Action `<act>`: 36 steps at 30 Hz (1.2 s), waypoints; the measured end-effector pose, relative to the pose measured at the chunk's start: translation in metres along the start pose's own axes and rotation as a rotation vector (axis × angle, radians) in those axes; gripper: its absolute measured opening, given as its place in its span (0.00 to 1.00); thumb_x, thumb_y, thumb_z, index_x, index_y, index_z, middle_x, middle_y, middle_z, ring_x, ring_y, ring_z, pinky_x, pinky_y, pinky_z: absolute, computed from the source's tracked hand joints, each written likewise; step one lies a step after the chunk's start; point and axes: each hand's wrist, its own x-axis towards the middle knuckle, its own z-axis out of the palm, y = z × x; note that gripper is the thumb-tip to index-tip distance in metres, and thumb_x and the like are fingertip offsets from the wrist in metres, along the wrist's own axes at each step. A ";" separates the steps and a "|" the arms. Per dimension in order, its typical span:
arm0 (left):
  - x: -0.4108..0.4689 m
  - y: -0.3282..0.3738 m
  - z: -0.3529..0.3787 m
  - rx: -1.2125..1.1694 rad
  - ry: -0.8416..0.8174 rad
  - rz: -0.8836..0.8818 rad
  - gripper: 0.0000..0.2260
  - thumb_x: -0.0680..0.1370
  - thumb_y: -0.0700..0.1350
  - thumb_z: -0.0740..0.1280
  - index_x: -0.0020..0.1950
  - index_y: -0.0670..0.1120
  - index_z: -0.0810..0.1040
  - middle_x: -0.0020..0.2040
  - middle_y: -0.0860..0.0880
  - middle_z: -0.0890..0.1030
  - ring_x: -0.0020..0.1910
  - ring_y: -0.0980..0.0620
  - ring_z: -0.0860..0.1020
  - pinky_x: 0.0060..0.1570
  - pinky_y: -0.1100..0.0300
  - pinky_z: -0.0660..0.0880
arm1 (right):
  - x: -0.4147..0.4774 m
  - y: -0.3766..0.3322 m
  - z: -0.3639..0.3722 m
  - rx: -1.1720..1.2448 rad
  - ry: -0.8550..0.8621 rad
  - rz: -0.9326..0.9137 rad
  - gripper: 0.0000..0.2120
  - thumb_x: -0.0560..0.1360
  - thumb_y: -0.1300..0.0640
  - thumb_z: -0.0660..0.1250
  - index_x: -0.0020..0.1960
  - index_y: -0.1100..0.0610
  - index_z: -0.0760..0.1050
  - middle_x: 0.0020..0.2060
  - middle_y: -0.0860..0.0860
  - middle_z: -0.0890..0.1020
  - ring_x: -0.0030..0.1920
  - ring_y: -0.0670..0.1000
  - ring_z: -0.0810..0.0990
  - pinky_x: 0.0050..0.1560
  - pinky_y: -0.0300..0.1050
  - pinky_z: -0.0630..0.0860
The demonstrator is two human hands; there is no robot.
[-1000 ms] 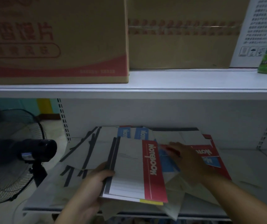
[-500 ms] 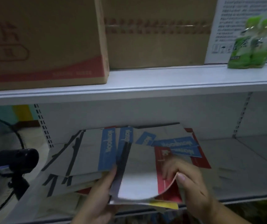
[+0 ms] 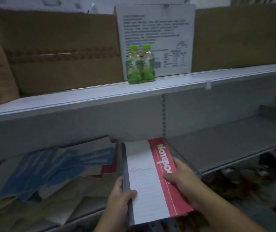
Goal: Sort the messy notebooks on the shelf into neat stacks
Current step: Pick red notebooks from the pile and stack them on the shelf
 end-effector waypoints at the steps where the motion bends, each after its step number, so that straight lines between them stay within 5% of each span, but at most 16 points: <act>1: 0.001 -0.006 0.025 -0.007 -0.021 -0.028 0.18 0.73 0.27 0.60 0.61 0.41 0.72 0.45 0.43 0.82 0.40 0.45 0.80 0.28 0.63 0.75 | -0.006 0.002 -0.022 0.002 0.019 0.006 0.14 0.76 0.67 0.62 0.50 0.48 0.71 0.46 0.56 0.84 0.44 0.57 0.84 0.48 0.54 0.81; 5: 0.008 -0.025 0.112 -0.103 -0.078 -0.155 0.07 0.77 0.33 0.62 0.53 0.40 0.74 0.37 0.44 0.85 0.37 0.44 0.82 0.33 0.57 0.76 | -0.020 0.019 -0.102 0.033 0.107 0.044 0.20 0.75 0.73 0.59 0.55 0.50 0.75 0.45 0.56 0.85 0.41 0.54 0.85 0.40 0.47 0.81; 9: 0.015 -0.043 0.185 -0.113 -0.172 -0.157 0.11 0.78 0.37 0.63 0.61 0.44 0.72 0.51 0.42 0.83 0.47 0.41 0.83 0.47 0.47 0.79 | -0.023 0.033 -0.161 0.009 0.202 0.032 0.23 0.73 0.74 0.57 0.53 0.48 0.77 0.45 0.54 0.85 0.47 0.56 0.84 0.54 0.56 0.79; 15: 0.056 -0.072 0.278 -0.012 -0.237 -0.182 0.09 0.78 0.36 0.63 0.58 0.42 0.73 0.40 0.50 0.82 0.37 0.52 0.81 0.25 0.67 0.74 | -0.016 0.061 -0.249 0.013 0.358 0.072 0.24 0.73 0.72 0.59 0.55 0.45 0.76 0.46 0.51 0.85 0.49 0.54 0.84 0.55 0.52 0.79; 18: 0.097 -0.085 0.332 0.067 -0.268 -0.123 0.10 0.77 0.36 0.65 0.58 0.41 0.74 0.42 0.52 0.80 0.40 0.55 0.78 0.33 0.67 0.70 | 0.006 0.065 -0.298 -0.052 0.417 0.073 0.23 0.72 0.73 0.59 0.56 0.47 0.73 0.45 0.52 0.84 0.41 0.48 0.82 0.42 0.37 0.77; 22: 0.155 -0.096 0.396 0.125 -0.301 -0.080 0.12 0.76 0.37 0.66 0.59 0.40 0.75 0.51 0.43 0.79 0.48 0.46 0.78 0.44 0.61 0.70 | 0.048 0.061 -0.364 -0.161 0.404 0.123 0.22 0.74 0.69 0.61 0.58 0.44 0.69 0.46 0.44 0.81 0.40 0.42 0.80 0.35 0.29 0.73; 24: 0.180 -0.098 0.427 0.090 -0.315 -0.096 0.10 0.77 0.34 0.64 0.57 0.40 0.74 0.47 0.45 0.80 0.44 0.47 0.78 0.40 0.62 0.72 | 0.066 0.061 -0.394 -0.165 0.440 0.164 0.20 0.75 0.67 0.61 0.60 0.46 0.70 0.46 0.44 0.82 0.39 0.43 0.81 0.35 0.32 0.74; 27: 0.214 -0.105 0.473 0.064 -0.352 -0.168 0.15 0.73 0.40 0.68 0.60 0.41 0.75 0.51 0.45 0.82 0.51 0.44 0.80 0.56 0.51 0.75 | 0.087 0.067 -0.435 -0.061 0.557 0.179 0.21 0.74 0.72 0.58 0.60 0.53 0.73 0.47 0.50 0.83 0.40 0.49 0.83 0.38 0.40 0.78; 30: 0.239 -0.116 0.516 0.055 -0.373 -0.235 0.22 0.69 0.43 0.68 0.63 0.43 0.74 0.56 0.44 0.81 0.54 0.42 0.79 0.61 0.44 0.73 | 0.106 0.072 -0.477 0.006 0.644 0.183 0.22 0.73 0.74 0.58 0.59 0.54 0.75 0.45 0.52 0.84 0.42 0.55 0.84 0.41 0.46 0.78; 36: 0.275 -0.120 0.577 0.059 -0.493 -0.266 0.15 0.74 0.30 0.64 0.60 0.41 0.75 0.50 0.44 0.82 0.50 0.44 0.79 0.46 0.56 0.75 | 0.152 0.085 -0.563 -0.068 0.645 0.199 0.23 0.73 0.73 0.59 0.62 0.54 0.75 0.43 0.50 0.83 0.38 0.50 0.82 0.37 0.42 0.78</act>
